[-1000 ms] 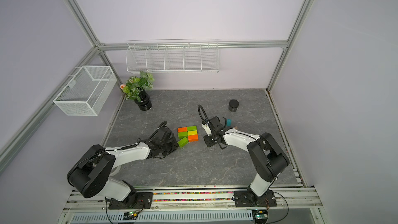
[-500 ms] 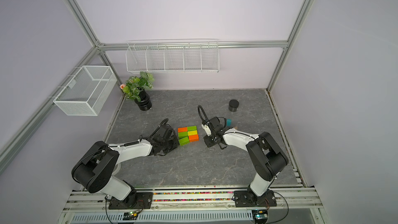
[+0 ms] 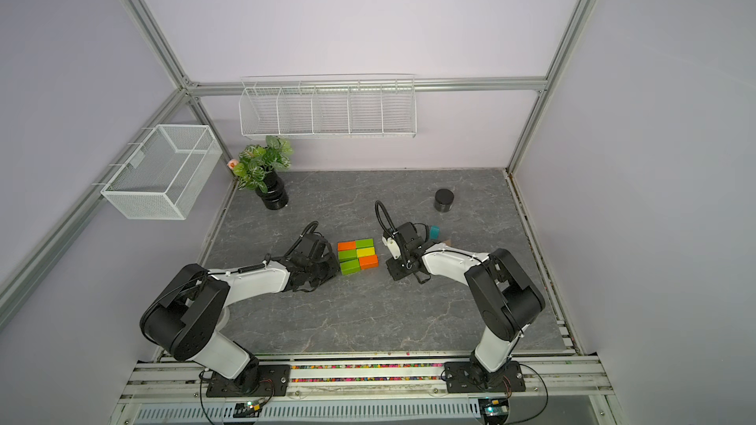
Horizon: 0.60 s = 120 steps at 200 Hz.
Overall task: Assemble a piece of candy with building blocks
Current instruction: Assemble the building block at the center of the board.
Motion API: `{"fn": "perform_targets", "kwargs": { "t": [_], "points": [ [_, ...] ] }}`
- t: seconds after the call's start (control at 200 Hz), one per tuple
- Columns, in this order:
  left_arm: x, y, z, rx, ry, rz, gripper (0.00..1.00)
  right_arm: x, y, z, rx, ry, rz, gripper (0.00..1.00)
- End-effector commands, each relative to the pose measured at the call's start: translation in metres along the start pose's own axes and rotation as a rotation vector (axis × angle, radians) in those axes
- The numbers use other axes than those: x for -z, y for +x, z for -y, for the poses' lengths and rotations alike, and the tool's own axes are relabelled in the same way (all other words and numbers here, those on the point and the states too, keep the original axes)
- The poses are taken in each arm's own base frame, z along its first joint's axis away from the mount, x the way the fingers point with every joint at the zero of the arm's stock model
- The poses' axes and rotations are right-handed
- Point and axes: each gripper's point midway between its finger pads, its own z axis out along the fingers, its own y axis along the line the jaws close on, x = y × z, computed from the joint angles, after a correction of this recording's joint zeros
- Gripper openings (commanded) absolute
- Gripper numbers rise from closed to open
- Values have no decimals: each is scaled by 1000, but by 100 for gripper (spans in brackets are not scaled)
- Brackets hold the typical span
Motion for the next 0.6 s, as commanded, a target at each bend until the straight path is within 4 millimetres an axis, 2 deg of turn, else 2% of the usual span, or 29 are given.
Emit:
{"fn": "perform_targets", "kwargs": {
  "t": [0.0,0.235,0.39,0.48,0.595],
  "points": [
    [-4,2,-29,-14,-129,-9,0,-1,-5,-3,8,-19,0,22],
    [0,-4,-31,-15,-137,12,0,0,-11,-3,12,-17,23,23],
    [8,-2,-36,5,-131,28,0,-4,-23,-5,19,-29,43,22],
    [8,7,-35,26,-90,4,0,-8,-29,-8,21,-44,46,21],
    [4,27,-30,62,-14,-71,0,-15,-34,-13,31,-49,36,21]
  ]
}}
